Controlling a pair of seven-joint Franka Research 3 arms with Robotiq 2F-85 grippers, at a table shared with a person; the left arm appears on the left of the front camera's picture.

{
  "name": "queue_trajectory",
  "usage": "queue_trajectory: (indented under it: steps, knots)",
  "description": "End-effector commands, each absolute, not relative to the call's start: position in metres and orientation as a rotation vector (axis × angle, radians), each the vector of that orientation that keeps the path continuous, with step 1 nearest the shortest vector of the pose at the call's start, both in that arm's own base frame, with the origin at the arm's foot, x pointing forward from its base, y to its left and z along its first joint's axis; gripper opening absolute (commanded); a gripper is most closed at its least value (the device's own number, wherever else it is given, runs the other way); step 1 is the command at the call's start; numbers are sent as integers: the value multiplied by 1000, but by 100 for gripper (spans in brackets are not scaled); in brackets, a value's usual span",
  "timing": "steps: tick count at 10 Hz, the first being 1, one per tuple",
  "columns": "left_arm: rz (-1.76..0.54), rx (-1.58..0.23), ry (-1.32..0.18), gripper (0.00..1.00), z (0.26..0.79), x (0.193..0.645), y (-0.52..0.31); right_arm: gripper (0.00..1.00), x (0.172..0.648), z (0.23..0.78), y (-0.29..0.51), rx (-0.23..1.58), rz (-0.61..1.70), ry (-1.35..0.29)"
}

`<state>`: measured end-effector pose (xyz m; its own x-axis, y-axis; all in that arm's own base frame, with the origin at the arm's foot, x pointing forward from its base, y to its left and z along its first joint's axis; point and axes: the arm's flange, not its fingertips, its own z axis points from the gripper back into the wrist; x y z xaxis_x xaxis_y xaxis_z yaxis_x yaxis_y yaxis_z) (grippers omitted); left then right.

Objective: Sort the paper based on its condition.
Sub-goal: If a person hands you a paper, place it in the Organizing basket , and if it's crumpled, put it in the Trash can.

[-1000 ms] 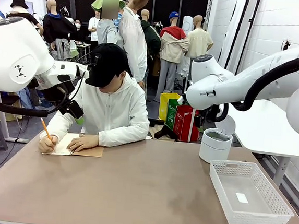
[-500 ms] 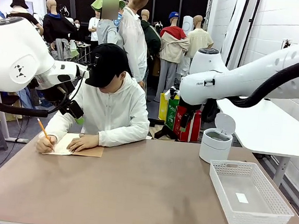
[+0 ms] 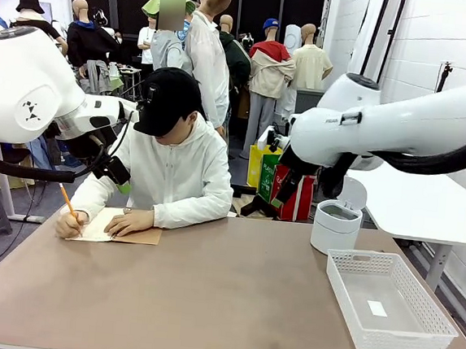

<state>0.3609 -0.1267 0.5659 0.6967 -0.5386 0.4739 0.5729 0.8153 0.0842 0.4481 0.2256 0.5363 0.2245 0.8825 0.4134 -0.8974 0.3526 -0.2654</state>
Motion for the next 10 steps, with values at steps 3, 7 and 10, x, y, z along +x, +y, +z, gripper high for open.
queue_trajectory:
  steps: [3,7,10]
  knots:
    - [-620,-77,-508,100,567,361,-126,100,436,540,196,152,1203,-664]
    - [-620,-77,-508,100,567,361,-126,100,439,543,184,247,1187,-718]
    - [-620,-77,-508,100,567,361,-126,100,436,545,179,288,1195,-747]
